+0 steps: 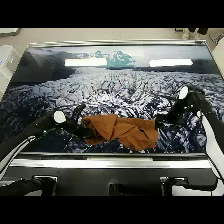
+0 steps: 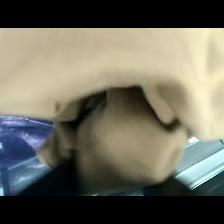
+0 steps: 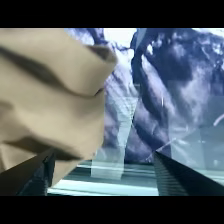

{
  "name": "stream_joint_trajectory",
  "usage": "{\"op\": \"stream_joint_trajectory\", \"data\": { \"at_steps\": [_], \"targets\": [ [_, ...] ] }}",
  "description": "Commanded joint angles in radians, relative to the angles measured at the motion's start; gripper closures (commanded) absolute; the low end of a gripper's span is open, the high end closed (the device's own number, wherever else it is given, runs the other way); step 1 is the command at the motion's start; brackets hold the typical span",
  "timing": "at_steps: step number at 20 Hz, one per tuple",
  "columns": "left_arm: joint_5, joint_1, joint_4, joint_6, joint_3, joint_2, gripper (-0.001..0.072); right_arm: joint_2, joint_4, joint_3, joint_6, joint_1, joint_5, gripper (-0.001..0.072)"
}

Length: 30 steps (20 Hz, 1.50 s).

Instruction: Fold the clothes and pants, and hang the long-sleeved shirts on hangers.

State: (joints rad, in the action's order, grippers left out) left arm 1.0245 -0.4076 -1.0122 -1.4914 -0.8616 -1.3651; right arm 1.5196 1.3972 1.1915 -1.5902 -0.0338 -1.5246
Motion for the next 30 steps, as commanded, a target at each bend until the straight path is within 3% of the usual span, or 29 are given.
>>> {"op": "stream_joint_trajectory", "data": {
  "at_steps": [1, 4, 5, 6, 7, 8, 12, 16, 21, 23, 26, 28, 30],
  "targets": [
    [-0.009, -0.011, 0.007, 0.008, 0.002, -0.019, 0.0683, 0.053, -0.056, -0.015, -0.018, 0.001, 0.035, -0.0005],
    [0.015, -0.011, 0.000, 0.027, -0.002, -0.006, 0.0684, 0.085, -0.127, -0.015, -0.034, 0.001, 0.069, 0.0012],
    [0.021, -0.011, -0.005, 0.027, -0.002, 0.000, 0.0684, 0.097, -0.150, -0.015, -0.049, 0.001, 0.073, 0.0074],
    [0.024, -0.011, -0.012, 0.027, -0.002, 0.007, 0.0684, 0.106, -0.175, -0.015, -0.050, 0.001, 0.081, 0.0284],
    [0.027, -0.011, -0.022, 0.026, -0.002, 0.016, 0.0685, 0.108, -0.191, -0.015, -0.051, 0.001, 0.095, 0.0619],
    [0.033, -0.011, -0.036, 0.026, -0.003, 0.029, 0.0685, 0.100, -0.208, -0.011, -0.051, 0.001, 0.110, 0.0678],
    [0.119, 0.041, -0.275, 0.023, -0.137, 0.157, 0.0686, -0.027, -0.172, 0.173, -0.010, -0.034, 0.200, 0.0680],
    [0.222, 0.197, -0.521, -0.042, -0.507, 0.313, 0.0685, -0.214, -0.172, 0.555, 0.005, -0.123, 0.272, 0.0680],
    [0.171, 0.285, -0.489, -0.159, -0.905, 0.508, 0.0685, -0.526, -0.185, 0.738, 0.054, -0.144, 0.393, 0.0679],
    [0.069, 0.282, -0.437, -0.160, -0.954, 0.597, 0.0685, -0.649, -0.182, 0.738, 0.054, -0.144, 0.450, 0.0679],
    [-0.056, 0.283, -0.454, -0.243, -0.954, 0.703, 0.0685, -0.760, -0.146, 0.738, 0.028, -0.144, 0.460, 0.0679],
    [-0.034, 0.283, -0.454, -0.249, -0.954, 0.720, 0.0685, -0.790, -0.131, 0.738, 0.013, -0.144, 0.427, 0.0678],
    [0.084, 0.284, -0.454, -0.249, -0.935, 0.705, 0.0685, -0.785, -0.125, 0.738, -0.022, -0.144, 0.330, 0.0678]
  ]
}}
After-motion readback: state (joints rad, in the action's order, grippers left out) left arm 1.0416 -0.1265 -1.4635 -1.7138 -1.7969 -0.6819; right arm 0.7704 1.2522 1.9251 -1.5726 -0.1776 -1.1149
